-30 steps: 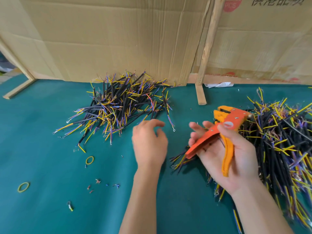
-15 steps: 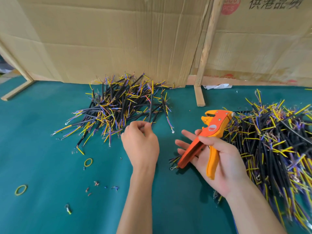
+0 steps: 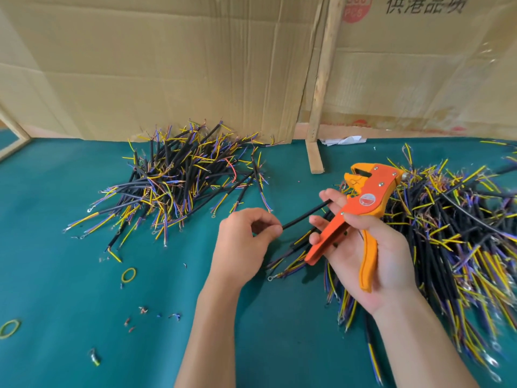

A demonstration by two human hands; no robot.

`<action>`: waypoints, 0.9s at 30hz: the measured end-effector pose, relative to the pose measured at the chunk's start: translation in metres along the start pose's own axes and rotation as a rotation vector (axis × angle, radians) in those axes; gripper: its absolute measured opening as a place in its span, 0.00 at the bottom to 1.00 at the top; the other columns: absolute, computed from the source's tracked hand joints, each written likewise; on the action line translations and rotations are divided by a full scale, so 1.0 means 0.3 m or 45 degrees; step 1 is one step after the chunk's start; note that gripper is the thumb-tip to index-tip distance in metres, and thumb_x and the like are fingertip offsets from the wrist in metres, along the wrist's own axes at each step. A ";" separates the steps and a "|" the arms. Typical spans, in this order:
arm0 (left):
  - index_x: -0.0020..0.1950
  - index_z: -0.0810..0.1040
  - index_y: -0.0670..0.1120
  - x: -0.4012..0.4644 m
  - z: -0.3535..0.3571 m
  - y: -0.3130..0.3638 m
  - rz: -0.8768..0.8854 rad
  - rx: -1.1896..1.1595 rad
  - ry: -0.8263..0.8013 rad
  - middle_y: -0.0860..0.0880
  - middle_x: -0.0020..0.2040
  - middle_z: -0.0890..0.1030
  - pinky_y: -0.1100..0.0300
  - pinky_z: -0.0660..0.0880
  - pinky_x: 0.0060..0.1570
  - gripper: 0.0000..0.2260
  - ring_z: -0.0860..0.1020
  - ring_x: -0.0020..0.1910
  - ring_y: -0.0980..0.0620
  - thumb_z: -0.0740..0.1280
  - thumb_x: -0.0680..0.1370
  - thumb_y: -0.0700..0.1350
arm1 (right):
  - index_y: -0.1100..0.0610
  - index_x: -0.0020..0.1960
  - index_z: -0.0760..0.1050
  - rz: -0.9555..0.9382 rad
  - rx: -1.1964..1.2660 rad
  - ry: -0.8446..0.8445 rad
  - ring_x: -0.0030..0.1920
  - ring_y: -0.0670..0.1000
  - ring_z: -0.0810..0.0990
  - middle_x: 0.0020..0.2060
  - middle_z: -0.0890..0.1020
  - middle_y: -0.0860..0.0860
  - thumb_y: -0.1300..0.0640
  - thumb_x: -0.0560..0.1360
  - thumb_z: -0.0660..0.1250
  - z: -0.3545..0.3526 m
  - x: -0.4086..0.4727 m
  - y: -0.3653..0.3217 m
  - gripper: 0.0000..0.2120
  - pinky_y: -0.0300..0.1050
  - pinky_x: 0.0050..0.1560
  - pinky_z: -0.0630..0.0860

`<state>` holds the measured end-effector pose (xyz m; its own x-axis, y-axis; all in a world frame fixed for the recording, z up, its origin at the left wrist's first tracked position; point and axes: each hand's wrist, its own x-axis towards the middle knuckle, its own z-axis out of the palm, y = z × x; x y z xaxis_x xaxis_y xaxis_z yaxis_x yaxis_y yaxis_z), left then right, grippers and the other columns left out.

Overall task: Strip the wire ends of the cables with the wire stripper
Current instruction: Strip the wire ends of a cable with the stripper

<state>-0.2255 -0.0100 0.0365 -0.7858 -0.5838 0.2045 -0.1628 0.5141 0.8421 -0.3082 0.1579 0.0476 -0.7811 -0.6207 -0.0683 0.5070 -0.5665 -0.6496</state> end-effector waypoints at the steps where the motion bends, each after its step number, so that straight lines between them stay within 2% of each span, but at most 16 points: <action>1: 0.38 0.82 0.52 0.001 -0.003 -0.004 -0.010 0.041 0.055 0.58 0.33 0.80 0.74 0.67 0.37 0.08 0.76 0.36 0.62 0.75 0.74 0.41 | 0.65 0.72 0.72 -0.014 0.006 0.013 0.49 0.58 0.83 0.70 0.78 0.56 0.60 0.68 0.68 -0.004 0.002 -0.003 0.32 0.51 0.44 0.79; 3: 0.39 0.82 0.53 0.004 -0.009 -0.013 -0.027 0.105 0.136 0.57 0.34 0.80 0.75 0.67 0.37 0.08 0.77 0.38 0.61 0.75 0.74 0.40 | 0.64 0.69 0.76 -0.027 0.022 0.033 0.48 0.58 0.84 0.68 0.79 0.55 0.60 0.65 0.71 -0.013 0.003 -0.007 0.32 0.52 0.41 0.79; 5: 0.40 0.82 0.54 0.005 -0.010 -0.020 -0.026 0.158 0.132 0.55 0.35 0.80 0.74 0.67 0.37 0.07 0.76 0.38 0.59 0.75 0.73 0.41 | 0.64 0.68 0.77 -0.025 0.020 0.030 0.47 0.58 0.84 0.67 0.80 0.55 0.59 0.63 0.72 -0.015 0.001 -0.006 0.33 0.52 0.41 0.79; 7: 0.43 0.83 0.54 0.001 -0.006 -0.019 -0.009 0.223 0.081 0.56 0.38 0.80 0.66 0.70 0.43 0.06 0.76 0.39 0.57 0.75 0.74 0.43 | 0.64 0.69 0.75 -0.019 -0.002 0.005 0.46 0.57 0.83 0.64 0.82 0.56 0.59 0.64 0.71 -0.009 -0.001 0.000 0.33 0.52 0.41 0.79; 9: 0.46 0.84 0.53 -0.004 0.001 -0.010 0.034 0.282 0.056 0.56 0.42 0.81 0.58 0.72 0.50 0.04 0.76 0.46 0.53 0.74 0.75 0.44 | 0.65 0.70 0.74 0.000 -0.017 -0.035 0.45 0.57 0.83 0.64 0.82 0.56 0.59 0.65 0.70 0.000 -0.003 0.008 0.33 0.52 0.41 0.79; 10: 0.48 0.85 0.53 -0.005 0.005 -0.003 0.073 0.286 0.063 0.56 0.43 0.81 0.58 0.72 0.52 0.04 0.77 0.47 0.53 0.73 0.75 0.44 | 0.65 0.70 0.74 0.018 -0.025 -0.057 0.45 0.57 0.83 0.65 0.82 0.56 0.60 0.64 0.71 0.005 -0.004 0.011 0.34 0.52 0.41 0.79; 11: 0.48 0.85 0.52 -0.005 0.011 0.005 0.116 0.259 0.075 0.55 0.43 0.83 0.60 0.72 0.51 0.04 0.77 0.45 0.56 0.72 0.76 0.44 | 0.65 0.69 0.75 0.041 -0.038 -0.081 0.44 0.57 0.83 0.66 0.81 0.56 0.60 0.64 0.71 0.010 -0.005 0.017 0.33 0.52 0.41 0.80; 13: 0.49 0.86 0.51 -0.005 0.027 0.027 0.147 0.133 0.074 0.55 0.41 0.84 0.68 0.71 0.42 0.05 0.76 0.37 0.62 0.71 0.77 0.44 | 0.65 0.67 0.77 0.094 -0.081 -0.136 0.43 0.58 0.83 0.63 0.82 0.59 0.61 0.65 0.70 0.020 -0.008 0.029 0.30 0.53 0.41 0.80; 16: 0.46 0.85 0.51 -0.005 0.051 0.054 0.068 -0.110 0.064 0.56 0.36 0.84 0.64 0.75 0.38 0.06 0.79 0.34 0.59 0.69 0.79 0.43 | 0.62 0.66 0.80 0.168 -0.146 -0.205 0.44 0.59 0.82 0.54 0.82 0.63 0.64 0.68 0.66 0.037 -0.012 0.051 0.26 0.54 0.42 0.79; 19: 0.40 0.82 0.53 -0.004 0.053 0.056 0.033 -0.235 0.139 0.56 0.34 0.83 0.60 0.77 0.36 0.09 0.79 0.32 0.58 0.69 0.79 0.42 | 0.61 0.66 0.80 0.194 -0.174 -0.232 0.46 0.60 0.83 0.56 0.83 0.63 0.62 0.70 0.67 0.050 -0.010 0.059 0.25 0.55 0.45 0.81; 22: 0.42 0.82 0.54 -0.004 0.045 0.055 0.020 -0.357 0.158 0.50 0.34 0.83 0.54 0.79 0.39 0.10 0.80 0.33 0.51 0.71 0.77 0.39 | 0.62 0.68 0.78 0.228 -0.151 -0.191 0.47 0.61 0.83 0.57 0.82 0.63 0.60 0.71 0.68 0.054 -0.007 0.062 0.25 0.55 0.48 0.82; 25: 0.44 0.82 0.55 -0.003 0.034 0.053 -0.012 -0.457 0.194 0.48 0.35 0.84 0.58 0.76 0.37 0.11 0.82 0.35 0.51 0.70 0.76 0.38 | 0.64 0.68 0.77 0.220 -0.158 -0.117 0.48 0.64 0.84 0.64 0.81 0.62 0.57 0.72 0.72 0.049 -0.008 0.064 0.26 0.57 0.48 0.83; 27: 0.43 0.81 0.56 -0.001 0.028 0.052 -0.056 -0.544 0.226 0.48 0.35 0.84 0.64 0.72 0.34 0.13 0.82 0.36 0.53 0.70 0.77 0.37 | 0.63 0.68 0.78 0.227 -0.194 -0.109 0.47 0.65 0.84 0.63 0.81 0.63 0.55 0.73 0.71 0.046 -0.010 0.062 0.25 0.59 0.49 0.83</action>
<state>-0.2329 0.0035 0.0452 -0.6632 -0.7169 0.2148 0.0962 0.2030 0.9744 -0.2913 0.1417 0.0462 -0.6471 -0.7509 -0.1320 0.5681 -0.3594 -0.7404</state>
